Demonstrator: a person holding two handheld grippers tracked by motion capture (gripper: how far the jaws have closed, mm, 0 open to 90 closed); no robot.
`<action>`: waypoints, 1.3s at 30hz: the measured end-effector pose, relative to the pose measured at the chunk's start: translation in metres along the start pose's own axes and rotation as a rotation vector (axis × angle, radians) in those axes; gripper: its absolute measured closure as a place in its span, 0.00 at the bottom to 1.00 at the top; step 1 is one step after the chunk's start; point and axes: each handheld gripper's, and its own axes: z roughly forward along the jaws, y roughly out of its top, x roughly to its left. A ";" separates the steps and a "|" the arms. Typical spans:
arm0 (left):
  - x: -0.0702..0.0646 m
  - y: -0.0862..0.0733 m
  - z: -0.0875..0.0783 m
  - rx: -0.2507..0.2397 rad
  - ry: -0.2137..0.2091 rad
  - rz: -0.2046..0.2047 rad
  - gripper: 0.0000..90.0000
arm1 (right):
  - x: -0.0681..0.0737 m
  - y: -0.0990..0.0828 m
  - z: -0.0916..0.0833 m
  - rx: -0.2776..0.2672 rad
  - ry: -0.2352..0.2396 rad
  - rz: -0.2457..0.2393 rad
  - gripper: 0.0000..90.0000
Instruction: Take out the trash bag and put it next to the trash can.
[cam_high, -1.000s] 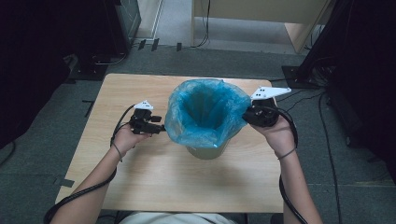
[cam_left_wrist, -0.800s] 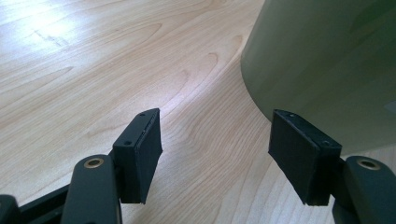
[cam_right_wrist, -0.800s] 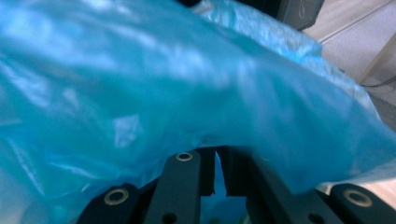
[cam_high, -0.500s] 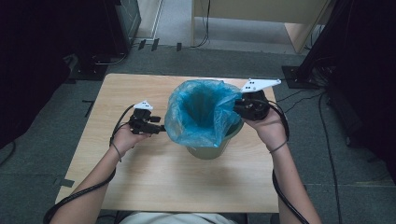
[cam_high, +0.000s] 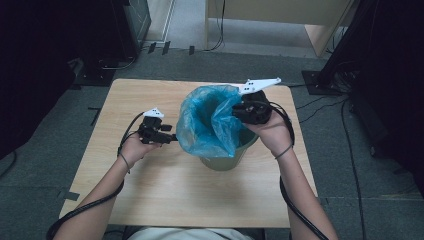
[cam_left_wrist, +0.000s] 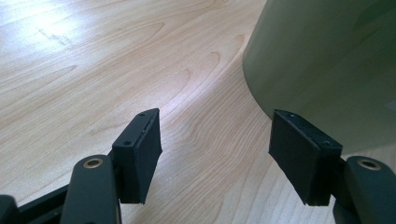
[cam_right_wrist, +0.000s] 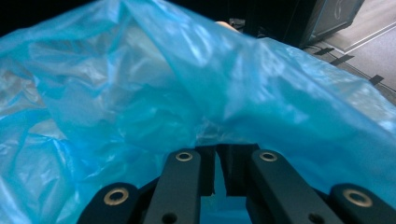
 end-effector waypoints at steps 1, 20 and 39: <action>0.000 0.000 0.000 0.000 0.000 0.000 0.37 | 0.001 0.001 0.002 0.006 0.001 -0.001 0.95; 0.001 0.001 -0.002 -0.016 -0.007 -0.011 0.37 | 0.010 0.027 0.035 0.028 0.040 -0.016 0.93; 0.004 0.001 -0.005 -0.028 -0.007 -0.026 0.37 | 0.007 0.050 0.064 0.053 0.032 -0.030 0.89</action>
